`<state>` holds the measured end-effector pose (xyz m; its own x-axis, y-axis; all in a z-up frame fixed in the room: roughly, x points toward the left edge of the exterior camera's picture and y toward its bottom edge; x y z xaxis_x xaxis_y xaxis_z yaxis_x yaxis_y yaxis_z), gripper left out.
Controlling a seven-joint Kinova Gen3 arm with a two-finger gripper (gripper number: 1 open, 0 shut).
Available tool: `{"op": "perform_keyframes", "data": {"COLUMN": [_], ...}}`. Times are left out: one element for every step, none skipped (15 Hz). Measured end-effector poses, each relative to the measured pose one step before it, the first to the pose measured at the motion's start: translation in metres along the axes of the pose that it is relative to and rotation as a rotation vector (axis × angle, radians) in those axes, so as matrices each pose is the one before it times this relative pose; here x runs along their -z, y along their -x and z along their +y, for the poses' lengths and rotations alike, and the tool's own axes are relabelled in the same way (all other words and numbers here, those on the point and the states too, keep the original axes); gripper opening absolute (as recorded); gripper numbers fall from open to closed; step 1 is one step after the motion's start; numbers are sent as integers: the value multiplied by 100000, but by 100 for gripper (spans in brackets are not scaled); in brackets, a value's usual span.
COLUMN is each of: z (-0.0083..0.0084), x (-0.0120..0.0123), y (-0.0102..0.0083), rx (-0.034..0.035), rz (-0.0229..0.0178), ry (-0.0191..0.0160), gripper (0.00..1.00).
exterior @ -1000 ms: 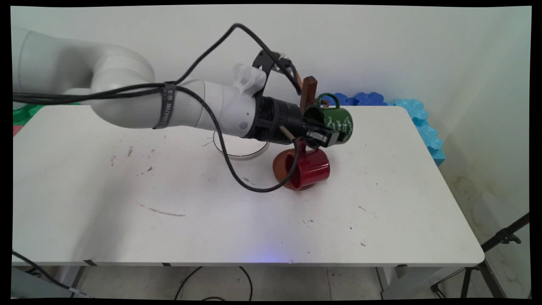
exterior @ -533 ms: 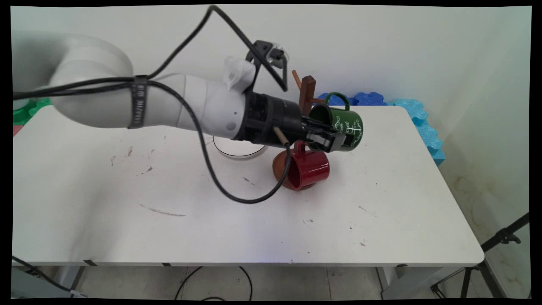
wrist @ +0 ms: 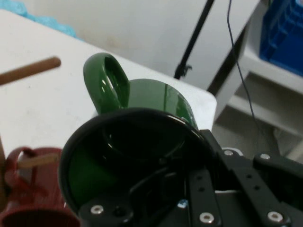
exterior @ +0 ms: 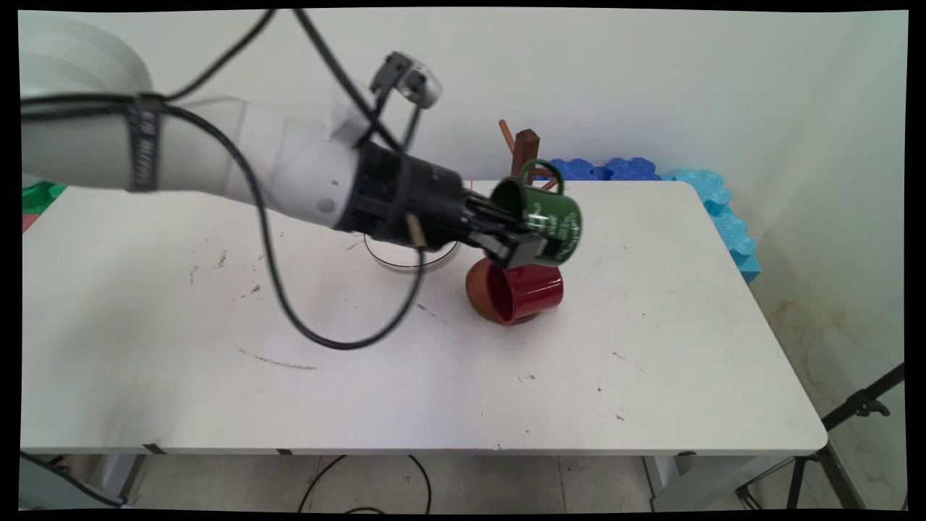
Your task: Place the picked object on the table
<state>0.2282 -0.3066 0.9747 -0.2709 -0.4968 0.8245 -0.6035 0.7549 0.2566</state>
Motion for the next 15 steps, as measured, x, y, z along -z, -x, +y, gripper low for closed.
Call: {"op": "perform_keyframes", "data": {"z": [-194, -160, -181, -152, -296, -470, -527, -352, -509, -313, -418, -246, -344, -193, -266], "x": [850, 686, 722, 483, 813, 755, 615, 369, 491, 300, 401, 245, 321, 177, 205], "y": [-38, -60, -97, -46, -123, -89, -6, -1, 44, 47, 57, 70, 115, 98, 131], "rx": [-2258, -2138, -2285, -1423, -2515, -2159, -1354, -963, -1348, -964, -1496, -977, -1351, -854, -1246], "rz": [-2024, -1897, -1918, -1315, -2466, -2669, -2385, -1653, -2618, -1913, -2780, -1920, -2754, -1843, -2632], "ry": [286, 227, 49, -199, -420, -1109, -1426, -915, -1343, -843, -1196, -826, -1151, -719, -939], "gripper": [0, 0, 0, 0, 0, 0, 0, 0, 0, 0, 0, 0, 0, 0, 0]}}
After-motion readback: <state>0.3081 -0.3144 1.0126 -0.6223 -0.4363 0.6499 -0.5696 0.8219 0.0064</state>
